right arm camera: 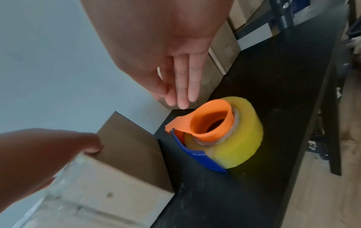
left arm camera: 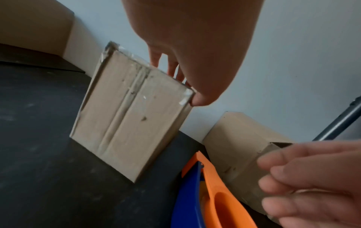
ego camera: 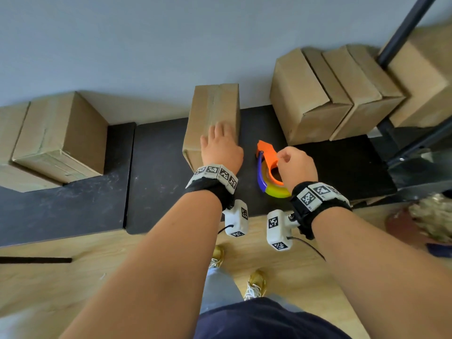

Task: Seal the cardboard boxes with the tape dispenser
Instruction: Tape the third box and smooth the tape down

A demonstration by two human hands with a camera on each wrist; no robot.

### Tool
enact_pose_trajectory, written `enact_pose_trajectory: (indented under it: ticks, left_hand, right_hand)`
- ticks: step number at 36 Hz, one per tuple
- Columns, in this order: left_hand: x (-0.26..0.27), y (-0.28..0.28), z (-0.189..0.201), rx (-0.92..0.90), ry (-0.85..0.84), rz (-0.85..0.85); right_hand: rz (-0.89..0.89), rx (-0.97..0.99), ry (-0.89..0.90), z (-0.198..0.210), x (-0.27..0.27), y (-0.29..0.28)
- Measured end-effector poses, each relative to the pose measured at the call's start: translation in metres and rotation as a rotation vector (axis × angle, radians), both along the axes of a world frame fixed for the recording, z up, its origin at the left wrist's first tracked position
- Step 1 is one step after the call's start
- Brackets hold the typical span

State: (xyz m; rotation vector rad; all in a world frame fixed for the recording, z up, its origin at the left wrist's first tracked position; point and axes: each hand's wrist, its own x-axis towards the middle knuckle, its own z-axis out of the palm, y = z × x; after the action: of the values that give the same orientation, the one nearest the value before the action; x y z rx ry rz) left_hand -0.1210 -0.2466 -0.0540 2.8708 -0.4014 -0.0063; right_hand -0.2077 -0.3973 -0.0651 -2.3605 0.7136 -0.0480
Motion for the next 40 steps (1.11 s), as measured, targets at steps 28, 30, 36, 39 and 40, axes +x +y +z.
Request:
enact_pose_trajectory:
  ticks: [28, 30, 36, 39, 40]
  left_hand:
    - [-0.009, 0.025, -0.035, -0.123, -0.238, -0.085]
    - [-0.006, 0.028, -0.038, -0.173, -0.257, -0.093]
    - [-0.005, 0.032, -0.037, -0.225, -0.305, -0.105]
    - [-0.007, 0.036, -0.036, -0.203, -0.320, -0.123]
    - [-0.008, 0.037, -0.036, -0.186, -0.320, -0.123]
  right_hand:
    - [0.037, -0.214, 0.462, -0.078, 0.028, 0.035]
    - [0.014, -0.244, 0.457, -0.082, 0.029, 0.037]
    - [0.034, -0.246, 0.473, -0.086, 0.035, 0.032]
    - [0.038, -0.171, 0.501, -0.079, 0.036, 0.027]
    - [0.026, -0.144, 0.485, -0.076, 0.035, 0.025]
